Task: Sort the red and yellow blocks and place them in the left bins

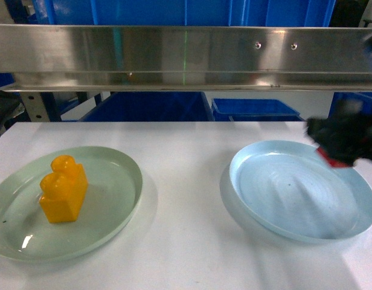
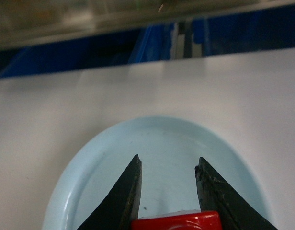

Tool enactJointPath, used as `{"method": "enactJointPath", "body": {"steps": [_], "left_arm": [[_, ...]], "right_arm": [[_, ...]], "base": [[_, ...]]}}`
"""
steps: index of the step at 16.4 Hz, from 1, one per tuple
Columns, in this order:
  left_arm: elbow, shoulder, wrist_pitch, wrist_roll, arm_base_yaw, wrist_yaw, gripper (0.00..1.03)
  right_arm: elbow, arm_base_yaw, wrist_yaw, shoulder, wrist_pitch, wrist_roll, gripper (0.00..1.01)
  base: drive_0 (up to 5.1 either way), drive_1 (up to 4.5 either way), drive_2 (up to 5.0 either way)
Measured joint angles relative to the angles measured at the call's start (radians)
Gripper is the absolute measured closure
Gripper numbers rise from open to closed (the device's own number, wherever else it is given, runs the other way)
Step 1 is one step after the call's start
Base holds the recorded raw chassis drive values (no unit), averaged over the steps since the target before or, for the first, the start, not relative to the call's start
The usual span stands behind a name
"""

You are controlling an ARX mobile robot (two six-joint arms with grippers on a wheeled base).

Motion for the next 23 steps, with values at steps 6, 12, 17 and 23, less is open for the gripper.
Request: {"method": "enactJointPath", "body": {"steps": [6, 12, 17, 23], "left_arm": [[0.0, 0.0, 0.0, 0.0, 0.0, 0.0, 0.05], [0.0, 0.0, 0.0, 0.0, 0.0, 0.0, 0.05], [0.0, 0.0, 0.0, 0.0, 0.0, 0.0, 0.05], [0.0, 0.0, 0.0, 0.0, 0.0, 0.0, 0.05]], "right_arm": [[-0.168, -0.205, 0.001, -0.618, -0.355, 0.074, 0.73], [-0.299, -0.147, -0.062, -0.823, -0.526, 0.084, 0.73], [-0.303, -0.147, -0.032, -0.799, -0.495, 0.103, 0.73], [-0.291, -0.161, -0.006, -0.763, -0.438, 0.11, 0.73]], "base": [[0.0, 0.0, 0.0], [0.0, 0.0, 0.0], [0.0, 0.0, 0.0], [0.0, 0.0, 0.0]]}}
